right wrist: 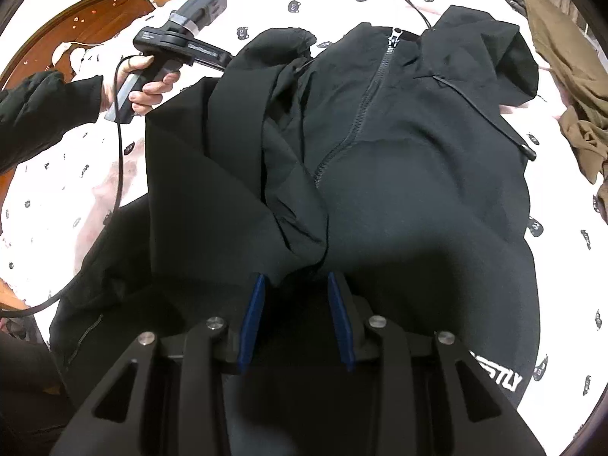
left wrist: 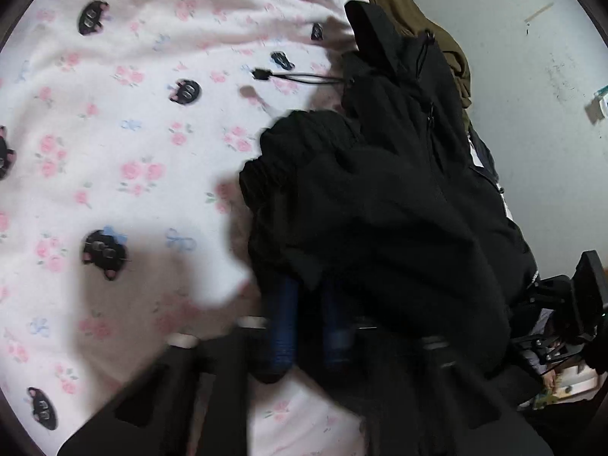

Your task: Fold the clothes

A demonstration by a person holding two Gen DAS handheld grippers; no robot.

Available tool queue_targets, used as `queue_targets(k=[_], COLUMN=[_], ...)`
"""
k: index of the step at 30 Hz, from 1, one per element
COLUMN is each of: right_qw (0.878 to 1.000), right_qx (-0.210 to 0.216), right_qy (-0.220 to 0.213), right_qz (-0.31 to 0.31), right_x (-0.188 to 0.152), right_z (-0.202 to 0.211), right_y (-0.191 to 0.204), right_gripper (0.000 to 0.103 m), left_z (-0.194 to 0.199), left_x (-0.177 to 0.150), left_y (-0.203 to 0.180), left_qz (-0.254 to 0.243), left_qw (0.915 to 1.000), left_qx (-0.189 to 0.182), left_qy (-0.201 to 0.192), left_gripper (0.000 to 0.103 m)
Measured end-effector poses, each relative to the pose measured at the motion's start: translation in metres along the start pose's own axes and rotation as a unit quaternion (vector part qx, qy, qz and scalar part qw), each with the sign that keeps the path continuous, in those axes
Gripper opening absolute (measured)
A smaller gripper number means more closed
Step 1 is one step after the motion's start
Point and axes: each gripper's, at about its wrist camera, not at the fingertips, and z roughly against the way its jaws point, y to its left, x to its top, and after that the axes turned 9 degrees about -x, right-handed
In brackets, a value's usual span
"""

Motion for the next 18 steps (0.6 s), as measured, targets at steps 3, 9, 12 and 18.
queue_targets(k=[3,9,12,18], right_qw=[1.000,1.000,1.000,0.999], right_qx=[-0.004,-0.004,0.001,0.011], right_qy=[0.000,-0.004,-0.013,-0.036], right_qz=[0.003,-0.003,0.000,0.003], right_x=[-0.004,0.019,0.022,0.028], right_z=[0.005,0.004,0.013,0.034], right_y=[0.002,0.011,0.013,0.016], right_gripper=[0.035,0.035,0.035,0.035], left_z=[0.001,0.038,0.067,0.144], left_x=[-0.002,-0.019,-0.035,-0.080], left_y=[-0.013,-0.024,-0.027,-0.051], left_qz=[-0.016,0.004,0.023,0.060], left_qw=[0.9995,0.9969,0.9938,0.9826], left_qx=[0.022,0.040,0.051,0.089], left_qy=[-0.011,-0.068,-0.095,-0.152], left_gripper=[0.002,0.001,0.001,0.001])
